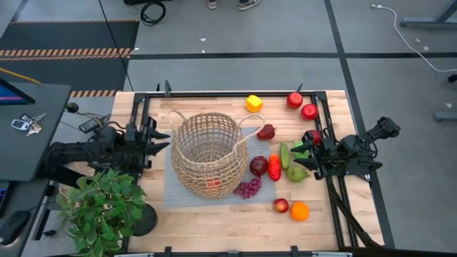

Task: Build produce basket
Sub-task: Put the bell pepper into the brown basket

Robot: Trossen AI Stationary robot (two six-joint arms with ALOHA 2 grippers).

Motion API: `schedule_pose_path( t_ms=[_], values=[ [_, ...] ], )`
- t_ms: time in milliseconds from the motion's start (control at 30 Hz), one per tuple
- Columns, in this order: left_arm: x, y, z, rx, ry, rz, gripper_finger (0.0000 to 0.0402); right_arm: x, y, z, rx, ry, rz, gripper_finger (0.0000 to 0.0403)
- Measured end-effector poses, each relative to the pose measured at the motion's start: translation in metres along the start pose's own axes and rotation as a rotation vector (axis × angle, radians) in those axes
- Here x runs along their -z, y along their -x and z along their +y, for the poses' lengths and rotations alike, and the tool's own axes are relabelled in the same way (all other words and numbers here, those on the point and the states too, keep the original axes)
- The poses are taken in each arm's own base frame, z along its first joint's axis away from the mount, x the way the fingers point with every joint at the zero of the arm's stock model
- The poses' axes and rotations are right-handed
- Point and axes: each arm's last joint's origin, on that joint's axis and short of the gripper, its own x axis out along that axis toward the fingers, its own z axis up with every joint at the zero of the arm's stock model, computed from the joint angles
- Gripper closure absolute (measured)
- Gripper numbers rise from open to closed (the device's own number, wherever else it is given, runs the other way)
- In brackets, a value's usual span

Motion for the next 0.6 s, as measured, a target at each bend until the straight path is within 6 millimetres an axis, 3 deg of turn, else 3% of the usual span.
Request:
schedule_pose_path(
  t_ms=[600],
  values=[
    [0.026, 0.003, -0.003, -0.005, 0.069, 0.223, 0.0281, 0.000, 0.000, 0.000, 0.000, 0.000, 0.000, 0.0206]
  ],
)
